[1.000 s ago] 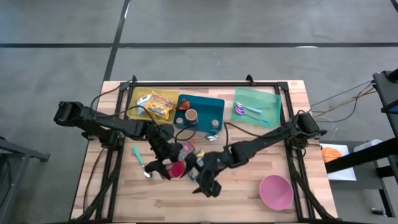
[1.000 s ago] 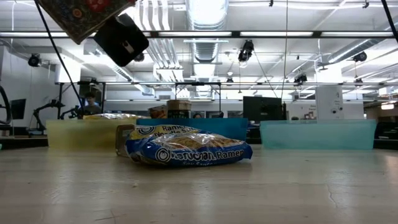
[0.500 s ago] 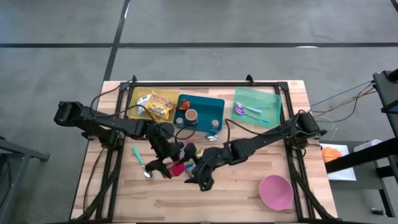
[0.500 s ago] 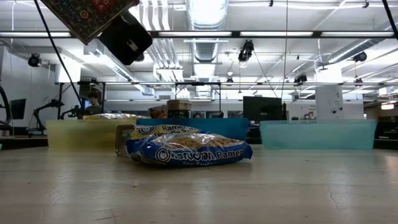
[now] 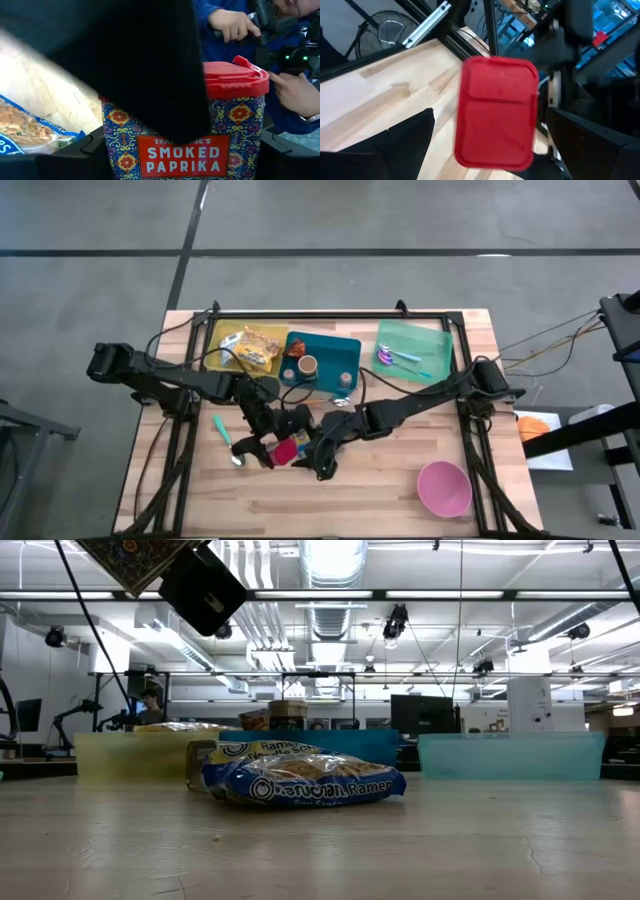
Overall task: Pick & Place Food Item
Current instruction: Put the left red seasoning into the blue bin
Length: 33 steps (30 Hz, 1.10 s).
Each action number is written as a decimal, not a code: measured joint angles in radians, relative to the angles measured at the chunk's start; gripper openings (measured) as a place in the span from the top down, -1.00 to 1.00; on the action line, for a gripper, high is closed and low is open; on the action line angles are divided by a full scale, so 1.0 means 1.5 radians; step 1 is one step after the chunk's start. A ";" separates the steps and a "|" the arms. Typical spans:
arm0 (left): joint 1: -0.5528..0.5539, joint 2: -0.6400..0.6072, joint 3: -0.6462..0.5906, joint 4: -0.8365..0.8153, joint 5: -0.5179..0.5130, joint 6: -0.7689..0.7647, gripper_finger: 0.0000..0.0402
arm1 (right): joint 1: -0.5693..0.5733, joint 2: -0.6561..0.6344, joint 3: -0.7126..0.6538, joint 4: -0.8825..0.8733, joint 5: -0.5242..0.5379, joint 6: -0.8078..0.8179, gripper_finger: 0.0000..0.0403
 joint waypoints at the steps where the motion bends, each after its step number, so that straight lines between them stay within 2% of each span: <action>1: 0.000 0.000 0.000 -0.001 0.001 0.000 -0.46 | -0.001 0.004 0.000 0.010 0.000 0.000 -0.87; 9: 0.003 0.000 0.000 -0.011 0.003 0.003 -0.46 | -0.003 0.008 0.000 0.014 0.000 -0.017 -0.81; 18: 0.003 0.000 0.000 -0.012 0.018 0.003 -0.46 | -0.004 0.009 0.000 0.021 0.000 -0.014 -0.17; 20: 0.003 0.000 0.000 -0.013 0.018 0.005 -0.46 | -0.004 0.009 -0.001 0.019 0.000 -0.009 -0.09; 33: 0.003 0.000 0.000 -0.013 0.016 -0.006 -0.46 | -0.004 0.009 -0.001 0.011 0.001 -0.010 -0.09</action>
